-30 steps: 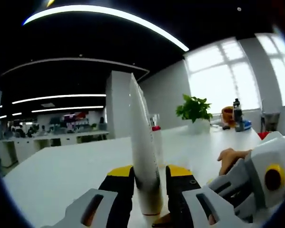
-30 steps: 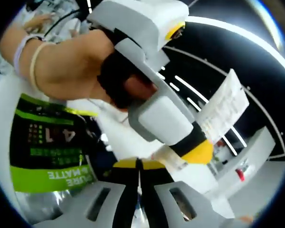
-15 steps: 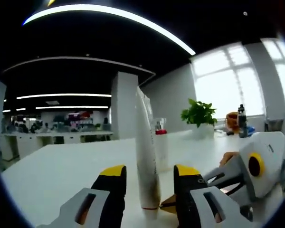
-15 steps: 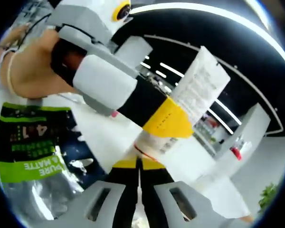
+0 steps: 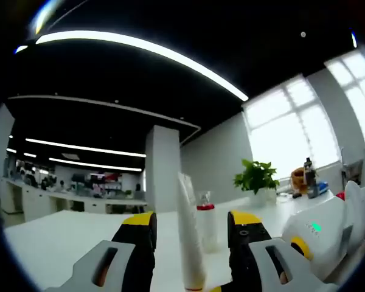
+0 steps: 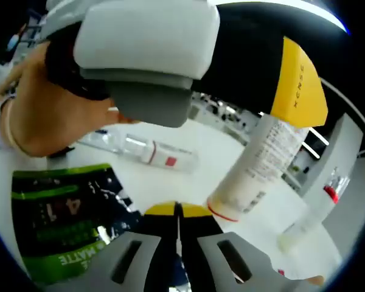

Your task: Arrange the skincare products in the storage area until every visible bottle or jar stands upright without overlapping.

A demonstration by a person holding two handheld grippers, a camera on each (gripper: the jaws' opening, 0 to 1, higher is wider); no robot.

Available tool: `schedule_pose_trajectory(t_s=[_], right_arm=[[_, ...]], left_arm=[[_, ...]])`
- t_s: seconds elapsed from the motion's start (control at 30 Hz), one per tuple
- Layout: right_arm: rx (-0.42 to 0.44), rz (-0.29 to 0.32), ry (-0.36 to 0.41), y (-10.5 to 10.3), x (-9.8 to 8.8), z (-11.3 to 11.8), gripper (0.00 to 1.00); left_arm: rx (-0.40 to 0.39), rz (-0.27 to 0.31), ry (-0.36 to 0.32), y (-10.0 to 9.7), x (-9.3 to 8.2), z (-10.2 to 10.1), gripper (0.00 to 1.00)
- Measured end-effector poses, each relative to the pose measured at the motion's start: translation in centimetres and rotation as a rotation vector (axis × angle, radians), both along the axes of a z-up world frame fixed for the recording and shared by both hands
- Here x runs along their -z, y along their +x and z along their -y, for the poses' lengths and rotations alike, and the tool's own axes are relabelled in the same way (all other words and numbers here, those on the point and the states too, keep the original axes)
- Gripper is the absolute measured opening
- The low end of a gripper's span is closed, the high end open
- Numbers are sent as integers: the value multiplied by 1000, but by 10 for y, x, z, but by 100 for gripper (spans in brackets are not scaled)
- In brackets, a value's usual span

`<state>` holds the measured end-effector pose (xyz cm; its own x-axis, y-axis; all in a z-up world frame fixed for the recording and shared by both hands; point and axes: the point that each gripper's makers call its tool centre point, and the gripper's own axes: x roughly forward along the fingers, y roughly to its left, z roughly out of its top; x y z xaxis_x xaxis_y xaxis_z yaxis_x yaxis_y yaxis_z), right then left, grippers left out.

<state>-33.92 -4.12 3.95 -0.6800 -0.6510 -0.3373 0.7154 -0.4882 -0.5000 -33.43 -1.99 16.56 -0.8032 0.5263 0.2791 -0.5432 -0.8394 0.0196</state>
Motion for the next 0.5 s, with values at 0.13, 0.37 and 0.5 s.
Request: schedule_pose_trajectory(t_s=[0.13, 0.37, 0.5], right_arm=[[53, 8, 16, -8, 4, -5, 0], [138, 37, 2, -19, 5, -26, 0], [177, 38, 0, -28, 1, -37, 0]], left_arm=[[-34, 12, 34, -6, -1, 9, 52], [-126, -42, 83, 1, -12, 29, 59], [-145, -54, 110, -7, -16, 37, 61]])
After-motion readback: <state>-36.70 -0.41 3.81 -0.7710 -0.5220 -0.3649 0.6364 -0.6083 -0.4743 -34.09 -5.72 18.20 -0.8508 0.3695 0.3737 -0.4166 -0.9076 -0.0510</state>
